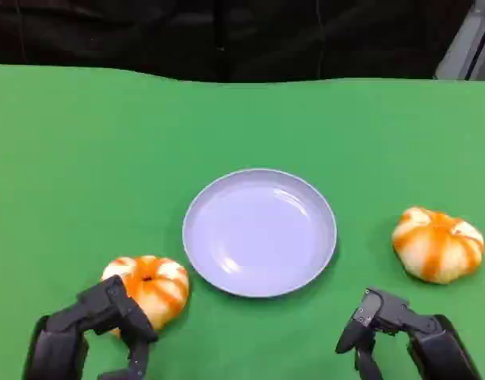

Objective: Grasp the bread from the table and place it into the plate.

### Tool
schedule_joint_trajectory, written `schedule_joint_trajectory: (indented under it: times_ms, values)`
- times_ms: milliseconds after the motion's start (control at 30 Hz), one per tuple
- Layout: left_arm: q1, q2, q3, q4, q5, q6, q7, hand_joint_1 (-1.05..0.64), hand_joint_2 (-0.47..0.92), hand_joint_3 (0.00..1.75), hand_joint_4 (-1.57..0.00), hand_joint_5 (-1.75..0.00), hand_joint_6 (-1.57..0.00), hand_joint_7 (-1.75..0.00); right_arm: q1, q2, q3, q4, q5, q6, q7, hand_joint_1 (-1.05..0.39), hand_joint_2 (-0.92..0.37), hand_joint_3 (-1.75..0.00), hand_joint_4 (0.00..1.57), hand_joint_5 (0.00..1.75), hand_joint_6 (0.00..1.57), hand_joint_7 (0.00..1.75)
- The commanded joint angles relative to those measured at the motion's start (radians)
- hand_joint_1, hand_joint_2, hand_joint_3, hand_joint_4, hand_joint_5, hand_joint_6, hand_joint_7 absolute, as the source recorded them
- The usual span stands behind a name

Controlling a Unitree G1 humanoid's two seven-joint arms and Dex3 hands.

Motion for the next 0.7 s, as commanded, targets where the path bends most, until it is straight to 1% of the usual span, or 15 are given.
schedule_joint_trajectory:
  times_ms: [33, 467, 567, 667, 700]
  values:
    - [0.004, 0.006, 0.012, -0.004, -0.007, -0.002, 0.006, 0.0, 0.39, 1.33, -0.86, -1.68, -0.82, -1.47, -0.002, -0.009, -0.008, -0.002, 0.011, 0.002, -0.002, -0.42, -0.4, -1.47, 0.72, 1.75, 0.66, 1.57]
    - [0.005, 0.006, 0.014, -0.003, -0.007, -0.008, 0.006, 0.01, 0.38, 1.34, -0.87, -1.67, -0.83, -1.46, 0.002, -0.009, -0.008, -0.01, 0.008, 0.006, -0.001, -0.41, -0.4, -1.46, 0.72, 1.75, 0.66, 1.58]
    - [0.006, 0.0, 0.016, -0.006, -0.007, -0.009, 0.012, 0.0, 0.39, 1.31, -0.86, -1.67, -0.83, -1.46, 0.001, -0.009, -0.007, -0.008, 0.012, 0.003, 0.001, -0.41, -0.4, -1.46, 0.72, 1.75, 0.65, 1.57]
    - [0.01, -0.007, 0.017, -0.009, -0.009, -0.01, 0.016, 0.0, 0.42, 1.3, -0.82, -1.62, -0.81, -1.43, 0.002, -0.008, -0.007, -0.007, 0.009, 0.001, -0.002, -0.4, -0.4, -1.46, 0.72, 1.75, 0.65, 1.57]
    - [0.01, -0.009, 0.018, -0.011, -0.01, -0.01, 0.017, -0.01, 0.45, 1.24, -0.8, -1.57, -0.8, -1.38, 0.003, -0.008, -0.007, -0.006, 0.008, 0.0, -0.002, -0.4, -0.4, -1.46, 0.72, 1.75, 0.65, 1.57]
